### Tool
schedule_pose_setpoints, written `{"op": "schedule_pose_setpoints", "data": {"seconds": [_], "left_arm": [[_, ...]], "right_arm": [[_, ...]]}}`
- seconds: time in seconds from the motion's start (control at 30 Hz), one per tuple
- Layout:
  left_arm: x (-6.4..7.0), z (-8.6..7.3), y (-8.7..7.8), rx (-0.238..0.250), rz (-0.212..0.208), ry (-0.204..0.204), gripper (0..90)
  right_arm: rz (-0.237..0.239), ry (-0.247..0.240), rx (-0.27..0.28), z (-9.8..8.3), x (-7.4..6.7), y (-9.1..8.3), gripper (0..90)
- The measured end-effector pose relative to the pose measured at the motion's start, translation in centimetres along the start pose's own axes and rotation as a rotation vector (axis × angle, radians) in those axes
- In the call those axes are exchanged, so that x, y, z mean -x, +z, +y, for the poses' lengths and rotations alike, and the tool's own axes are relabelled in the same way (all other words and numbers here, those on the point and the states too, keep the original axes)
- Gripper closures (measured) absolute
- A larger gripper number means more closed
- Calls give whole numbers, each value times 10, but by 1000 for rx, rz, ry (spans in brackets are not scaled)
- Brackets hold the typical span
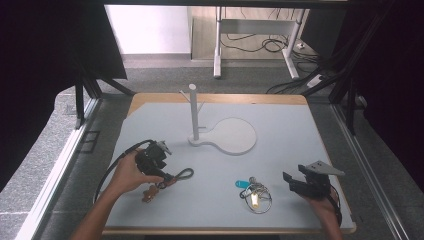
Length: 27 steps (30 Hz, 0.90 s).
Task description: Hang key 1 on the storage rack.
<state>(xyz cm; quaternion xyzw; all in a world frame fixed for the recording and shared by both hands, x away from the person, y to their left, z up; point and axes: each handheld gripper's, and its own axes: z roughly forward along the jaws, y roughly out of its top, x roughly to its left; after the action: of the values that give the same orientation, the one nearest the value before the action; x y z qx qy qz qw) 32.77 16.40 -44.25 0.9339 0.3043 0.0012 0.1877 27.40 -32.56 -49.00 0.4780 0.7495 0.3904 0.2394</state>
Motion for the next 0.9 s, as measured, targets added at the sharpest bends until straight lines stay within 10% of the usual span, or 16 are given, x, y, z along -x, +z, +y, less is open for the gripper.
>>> {"op": "schedule_pose_setpoints", "data": {"seconds": [0.9], "left_arm": [[-6, 11, 39, -173, -12, 57, 470]], "right_arm": [[-18, -10, -18, 0, 0, 2, 310]]}}
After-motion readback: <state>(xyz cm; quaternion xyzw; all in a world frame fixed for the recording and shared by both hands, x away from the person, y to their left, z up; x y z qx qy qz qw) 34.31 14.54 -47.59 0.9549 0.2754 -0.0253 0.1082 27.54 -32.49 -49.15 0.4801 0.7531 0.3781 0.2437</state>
